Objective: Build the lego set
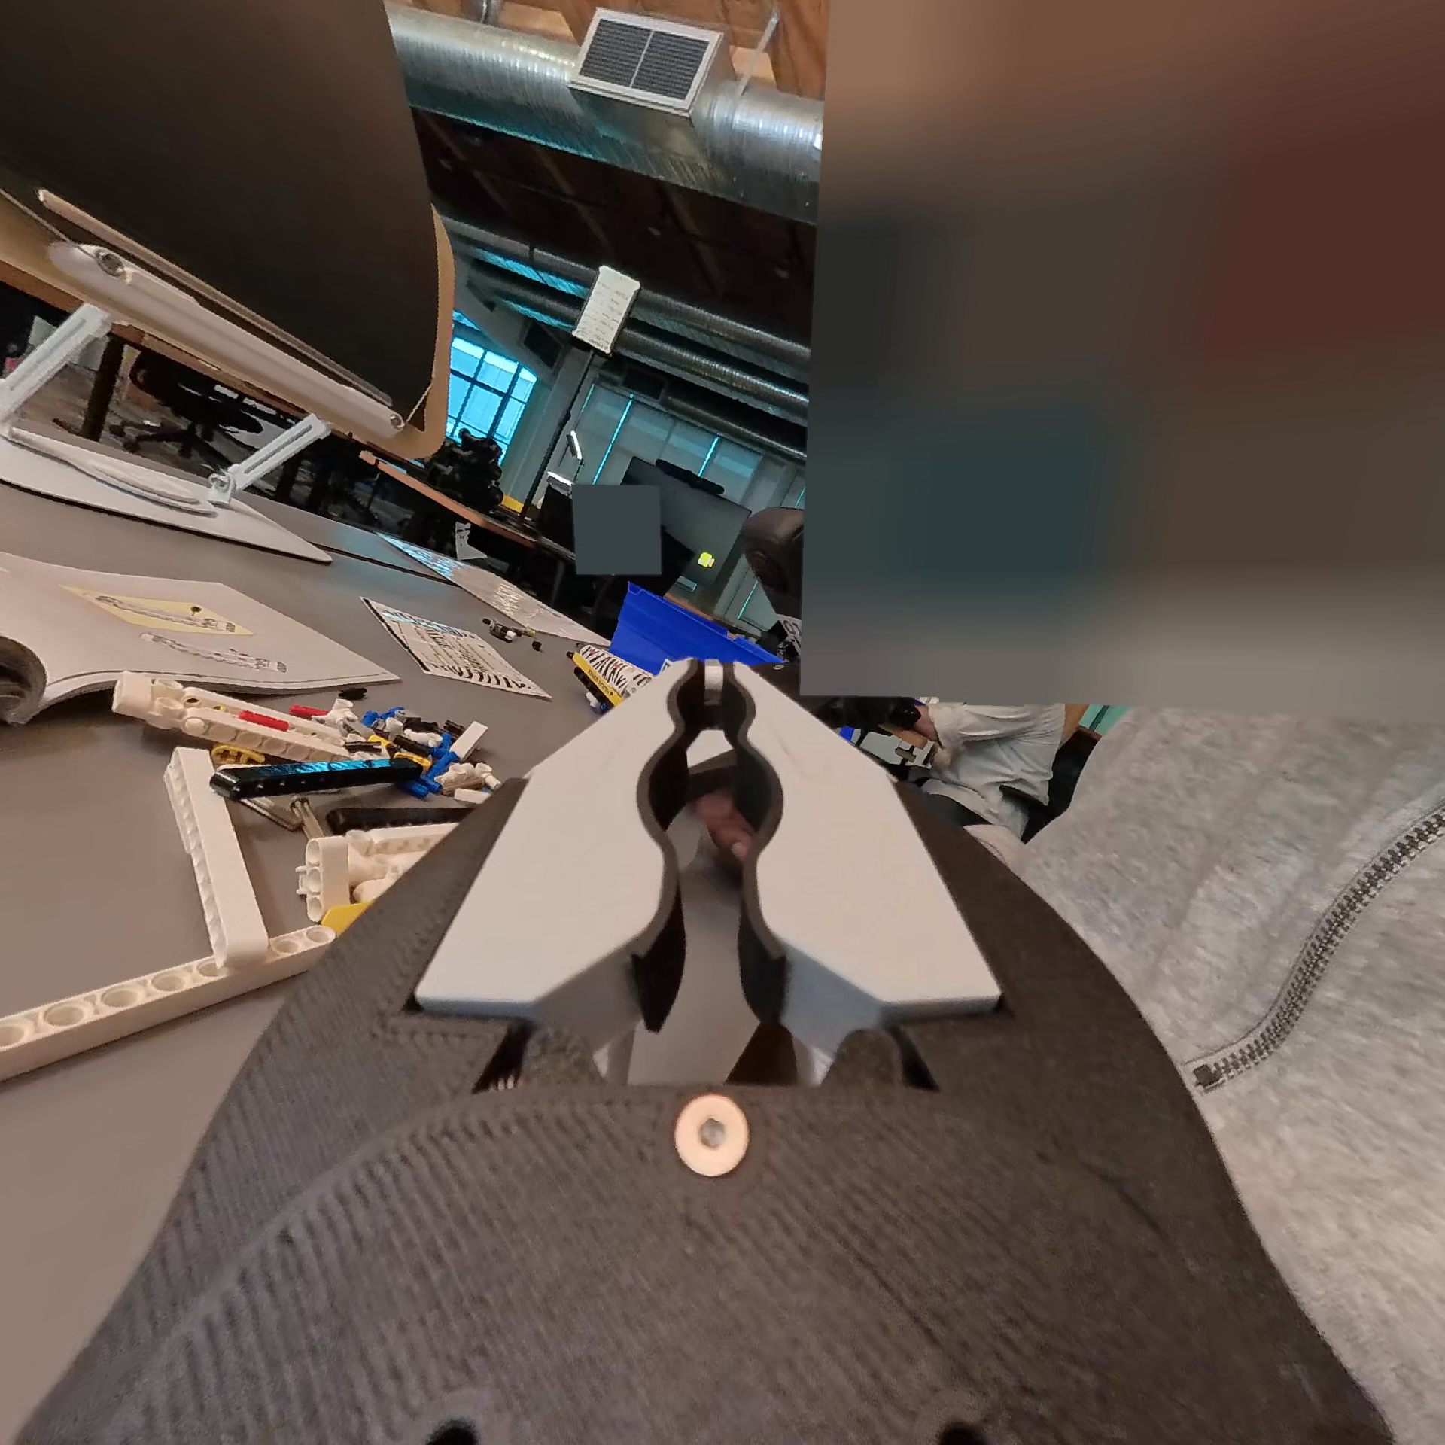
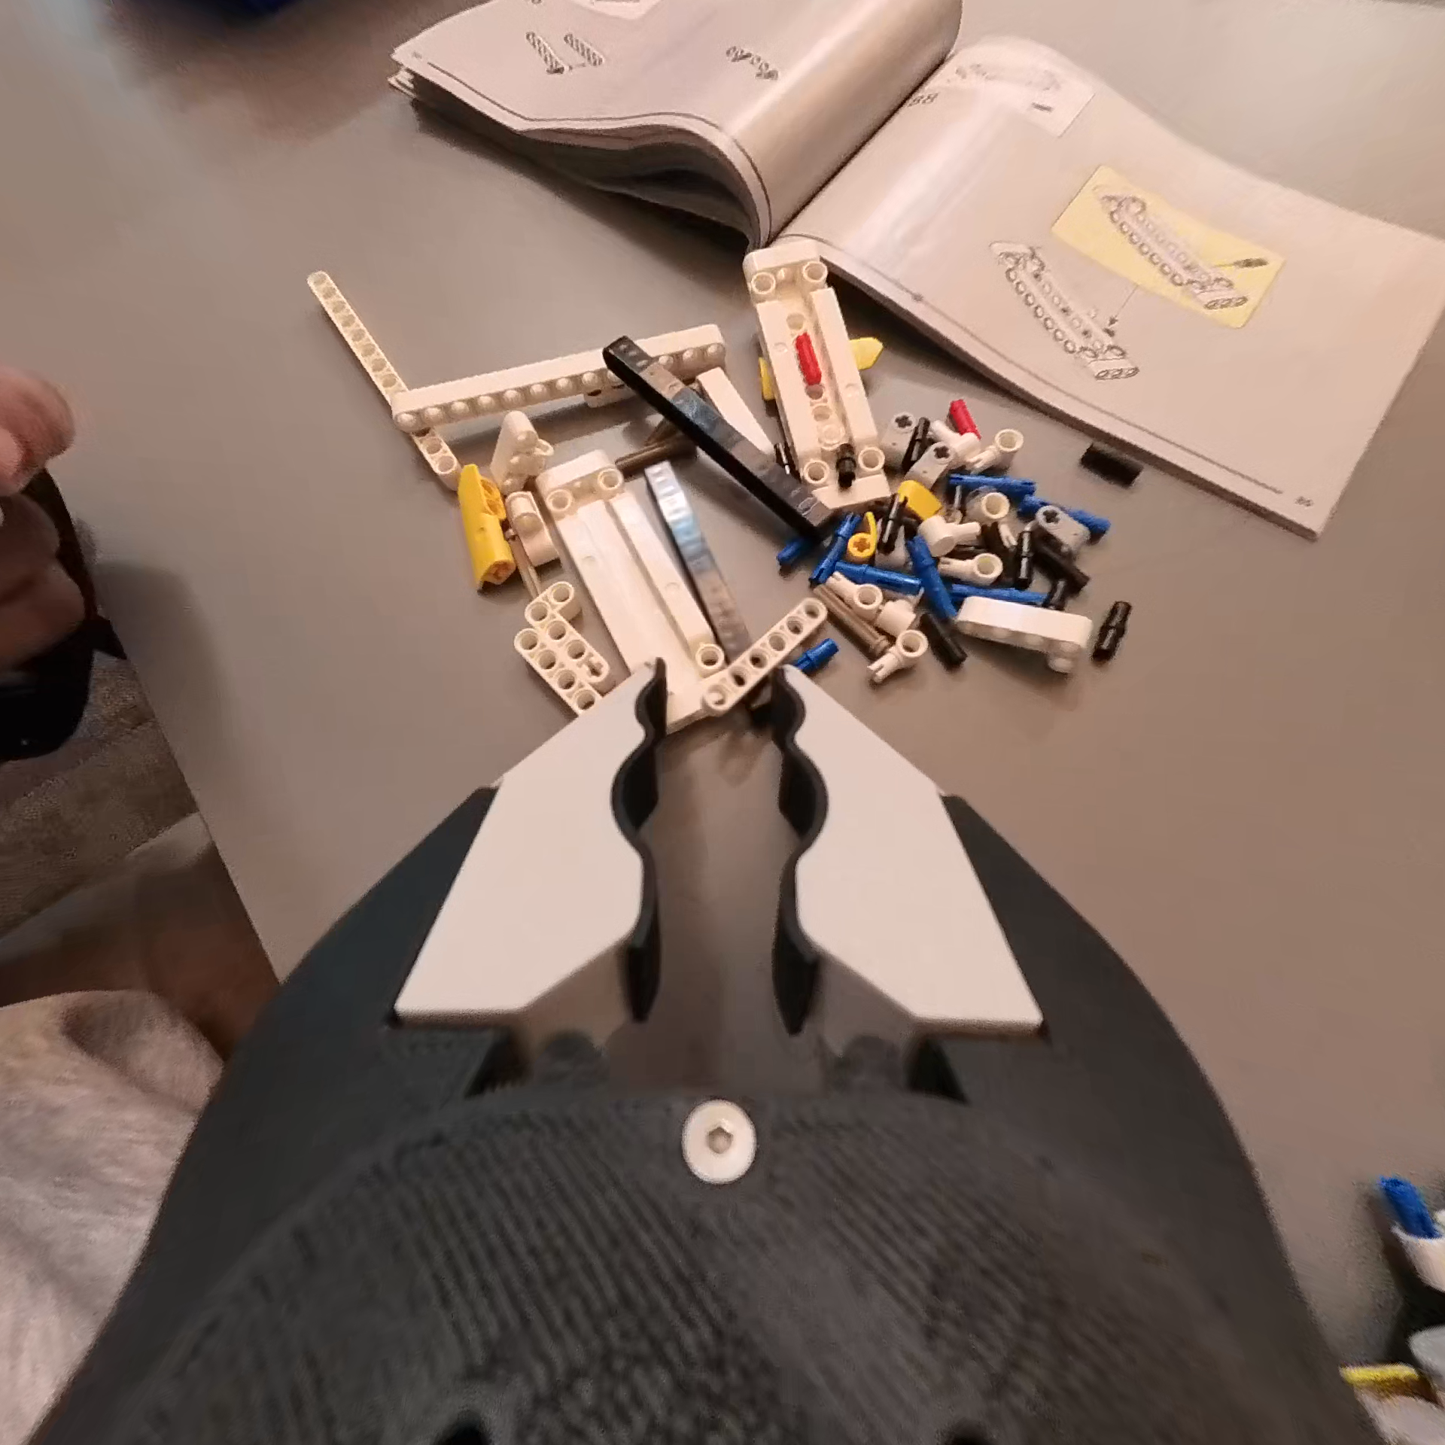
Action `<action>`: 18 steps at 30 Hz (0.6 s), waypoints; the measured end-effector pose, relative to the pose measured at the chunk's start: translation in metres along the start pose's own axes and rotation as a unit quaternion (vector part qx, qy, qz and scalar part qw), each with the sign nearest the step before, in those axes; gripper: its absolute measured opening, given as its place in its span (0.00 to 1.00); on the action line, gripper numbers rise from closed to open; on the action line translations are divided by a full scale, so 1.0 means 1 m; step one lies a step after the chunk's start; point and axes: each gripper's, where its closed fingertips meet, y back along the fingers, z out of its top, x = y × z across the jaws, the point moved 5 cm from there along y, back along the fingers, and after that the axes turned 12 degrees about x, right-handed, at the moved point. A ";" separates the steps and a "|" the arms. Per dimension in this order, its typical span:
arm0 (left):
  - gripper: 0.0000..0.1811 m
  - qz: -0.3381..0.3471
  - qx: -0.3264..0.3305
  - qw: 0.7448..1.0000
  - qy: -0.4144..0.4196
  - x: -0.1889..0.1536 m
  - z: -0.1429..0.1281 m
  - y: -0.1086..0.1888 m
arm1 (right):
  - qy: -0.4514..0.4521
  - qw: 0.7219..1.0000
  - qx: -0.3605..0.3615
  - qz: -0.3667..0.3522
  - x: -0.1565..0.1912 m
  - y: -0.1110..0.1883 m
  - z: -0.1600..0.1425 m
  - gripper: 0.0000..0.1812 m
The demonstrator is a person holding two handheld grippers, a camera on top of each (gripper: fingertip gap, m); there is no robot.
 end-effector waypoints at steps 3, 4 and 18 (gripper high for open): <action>0.00 -0.002 0.002 1.000 0.001 -0.001 -0.001 -0.001 | -0.001 1.000 -0.027 0.000 0.000 0.010 0.000 0.03; 0.00 -0.003 0.005 1.000 0.001 -0.001 -0.001 -0.002 | 0.002 0.999 -0.034 0.006 0.002 0.014 0.000 0.03; 0.00 0.005 0.029 0.999 -0.012 -0.002 -0.008 -0.011 | 0.036 0.995 -0.083 0.046 0.013 0.057 -0.022 0.03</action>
